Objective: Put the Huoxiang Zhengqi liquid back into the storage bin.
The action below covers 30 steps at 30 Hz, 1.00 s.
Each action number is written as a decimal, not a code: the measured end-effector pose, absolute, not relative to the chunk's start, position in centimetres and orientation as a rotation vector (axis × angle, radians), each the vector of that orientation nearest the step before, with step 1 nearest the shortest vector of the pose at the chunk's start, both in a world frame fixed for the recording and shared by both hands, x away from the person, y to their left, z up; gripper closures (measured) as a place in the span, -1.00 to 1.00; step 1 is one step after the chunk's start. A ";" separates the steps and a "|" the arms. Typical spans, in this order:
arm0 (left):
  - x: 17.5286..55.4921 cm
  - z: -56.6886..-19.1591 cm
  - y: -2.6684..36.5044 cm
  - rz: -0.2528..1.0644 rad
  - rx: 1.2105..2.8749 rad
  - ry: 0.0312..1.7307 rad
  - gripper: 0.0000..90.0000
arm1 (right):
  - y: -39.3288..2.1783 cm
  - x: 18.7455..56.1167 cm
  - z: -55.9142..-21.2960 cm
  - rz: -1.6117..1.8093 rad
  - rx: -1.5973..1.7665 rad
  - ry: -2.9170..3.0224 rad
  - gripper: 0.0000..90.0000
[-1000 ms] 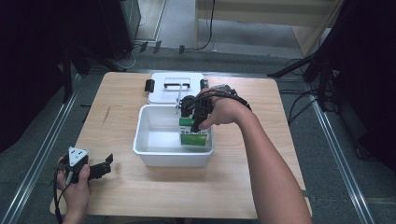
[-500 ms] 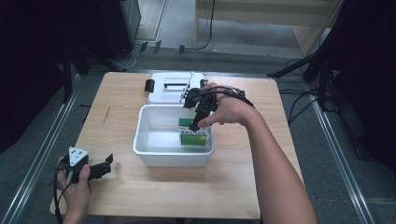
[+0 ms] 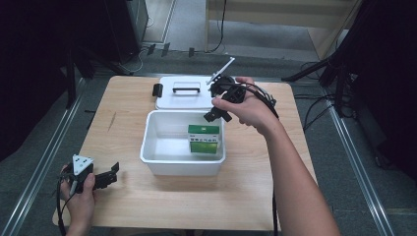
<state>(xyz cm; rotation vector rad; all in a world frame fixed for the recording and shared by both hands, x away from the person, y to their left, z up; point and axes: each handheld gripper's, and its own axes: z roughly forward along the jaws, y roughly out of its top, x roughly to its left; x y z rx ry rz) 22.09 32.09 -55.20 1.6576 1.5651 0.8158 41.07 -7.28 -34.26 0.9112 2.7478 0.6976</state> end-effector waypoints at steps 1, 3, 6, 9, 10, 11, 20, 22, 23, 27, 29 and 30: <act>22.1 -55.2 32.1 0.819 1.658 1.564 -0.99 | -7.5 41.1 -34.2 0.712 0.937 2.731 -0.95; 22.1 -55.2 32.1 0.817 1.658 1.566 -0.99 | -8.3 41.4 -34.1 0.747 0.988 2.670 -0.96; 22.1 -55.2 32.1 0.816 1.657 1.566 -0.99 | -9.4 41.5 -34.0 0.770 1.023 2.611 -1.00; 22.1 -55.2 32.1 0.817 1.657 1.565 -0.99 | -10.6 41.5 -34.0 0.812 1.055 2.543 -1.00; 22.1 -55.2 32.1 0.817 1.656 1.565 -0.99 | -10.8 41.5 -34.1 0.814 1.061 2.527 -1.00; 22.1 -55.2 32.1 0.817 1.655 1.565 -0.99 | -11.2 41.4 -34.2 0.825 1.069 2.501 -1.00; 22.1 -55.2 32.1 0.815 1.660 1.567 -0.99 | -14.2 41.0 -35.5 0.888 1.163 2.331 -1.00; 22.1 -55.2 32.1 0.816 1.661 1.567 -0.99 | -14.9 40.9 -35.8 0.913 1.190 2.297 -1.00; 22.1 -55.2 32.1 0.819 1.662 1.565 -0.99 | -15.2 40.8 -36.0 0.920 1.192 2.282 -1.00; 22.1 -55.2 32.1 0.821 1.662 1.564 -0.99 | -16.6 40.4 -36.9 0.933 1.227 2.245 -1.00; 22.1 -55.2 32.1 0.821 1.662 1.565 -0.99 | -17.3 40.2 -37.4 0.936 1.246 2.227 -1.00; 22.1 -55.2 32.1 0.821 1.662 1.565 -0.99 | -17.7 40.0 -37.6 0.941 1.256 2.222 -1.00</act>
